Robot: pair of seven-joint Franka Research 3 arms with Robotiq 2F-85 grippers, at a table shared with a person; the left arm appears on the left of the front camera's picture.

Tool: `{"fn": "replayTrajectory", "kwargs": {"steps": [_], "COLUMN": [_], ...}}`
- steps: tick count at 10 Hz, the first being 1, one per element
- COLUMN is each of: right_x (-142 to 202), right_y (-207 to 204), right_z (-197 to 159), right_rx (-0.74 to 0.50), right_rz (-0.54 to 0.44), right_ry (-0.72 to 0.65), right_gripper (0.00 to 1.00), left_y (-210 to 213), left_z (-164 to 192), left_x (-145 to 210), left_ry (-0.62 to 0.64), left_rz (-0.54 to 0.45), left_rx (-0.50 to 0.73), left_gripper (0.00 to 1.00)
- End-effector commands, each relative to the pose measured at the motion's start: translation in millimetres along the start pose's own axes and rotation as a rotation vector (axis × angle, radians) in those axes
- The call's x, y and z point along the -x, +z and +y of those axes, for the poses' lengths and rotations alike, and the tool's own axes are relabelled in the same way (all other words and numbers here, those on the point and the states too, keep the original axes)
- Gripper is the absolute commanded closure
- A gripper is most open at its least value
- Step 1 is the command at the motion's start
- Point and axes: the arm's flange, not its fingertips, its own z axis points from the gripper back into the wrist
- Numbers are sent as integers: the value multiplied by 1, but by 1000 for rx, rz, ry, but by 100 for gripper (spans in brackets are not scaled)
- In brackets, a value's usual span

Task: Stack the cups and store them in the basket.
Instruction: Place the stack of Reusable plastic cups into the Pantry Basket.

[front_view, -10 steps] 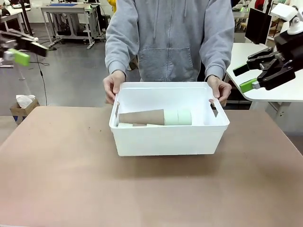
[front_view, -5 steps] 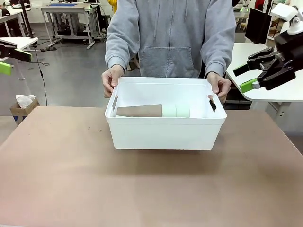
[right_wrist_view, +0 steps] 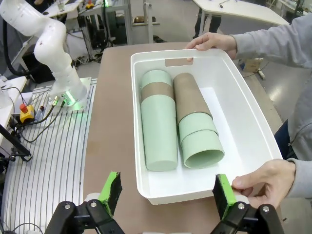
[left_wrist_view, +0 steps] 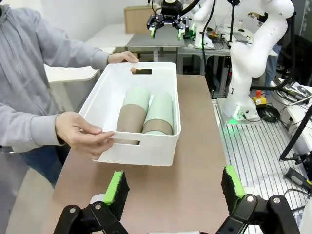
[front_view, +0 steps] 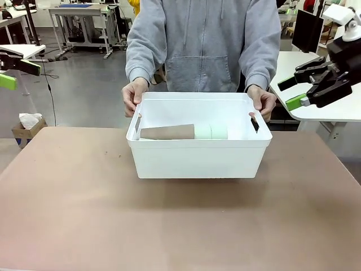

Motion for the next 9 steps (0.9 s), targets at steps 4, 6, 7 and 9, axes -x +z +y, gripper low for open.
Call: {"fn": "replayTrajectory", "kwargs": {"steps": [4,6,7,9], "right_x": [-5,-5,-5,-5], "right_y": [0,0,0,0], "right_z": [0,0,0,0], "right_rx": [-3,-3,-3,-3], "right_rz": [-23,-23,-23,-23], "right_ry": [-21,-21,-21,-21], "right_gripper": [0,0,0,0], "left_y": [3,3,3,3], "left_z": [-1,-1,-1,-1], "left_x": [-4,-4,-4,-4], "left_ry": [15,15,15,15], "left_rz": [-1,-1,-1,-1], "left_rx": [7,7,7,7], "left_gripper": [0,0,0,0]}}
